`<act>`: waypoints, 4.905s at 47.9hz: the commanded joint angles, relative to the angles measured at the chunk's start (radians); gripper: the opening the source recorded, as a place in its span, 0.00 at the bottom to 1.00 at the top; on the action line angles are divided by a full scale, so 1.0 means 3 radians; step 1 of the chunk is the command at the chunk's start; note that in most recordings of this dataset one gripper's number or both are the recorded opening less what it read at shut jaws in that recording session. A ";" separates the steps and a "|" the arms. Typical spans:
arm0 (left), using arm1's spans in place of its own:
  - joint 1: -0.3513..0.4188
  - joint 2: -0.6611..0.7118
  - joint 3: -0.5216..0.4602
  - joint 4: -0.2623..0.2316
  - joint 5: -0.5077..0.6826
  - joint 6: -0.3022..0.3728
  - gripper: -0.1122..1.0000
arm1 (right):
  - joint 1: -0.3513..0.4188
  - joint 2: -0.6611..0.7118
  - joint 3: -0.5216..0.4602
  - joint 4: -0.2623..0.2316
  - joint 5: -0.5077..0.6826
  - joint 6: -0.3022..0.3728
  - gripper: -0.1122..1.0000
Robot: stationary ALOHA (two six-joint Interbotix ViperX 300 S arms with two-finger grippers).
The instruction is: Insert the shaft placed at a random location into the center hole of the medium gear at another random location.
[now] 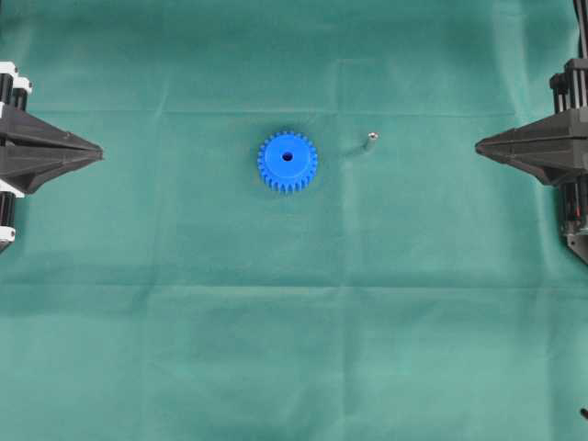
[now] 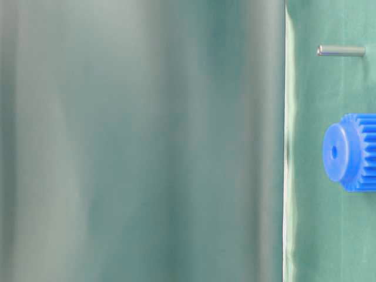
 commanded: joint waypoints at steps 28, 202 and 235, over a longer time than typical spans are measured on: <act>0.0031 0.0026 -0.0164 0.0026 0.0210 -0.0031 0.10 | -0.0378 0.0516 -0.0097 0.0000 0.0097 0.0036 0.17; 0.0138 0.0051 -0.0133 0.0026 0.0348 -0.0046 0.10 | -0.0654 0.2679 -0.0890 0.0046 -0.0123 -0.0026 0.22; 0.0138 0.0051 -0.0123 0.0026 0.0368 -0.0041 0.10 | -0.0476 0.3359 -0.1636 0.0041 -0.0102 -0.0036 0.22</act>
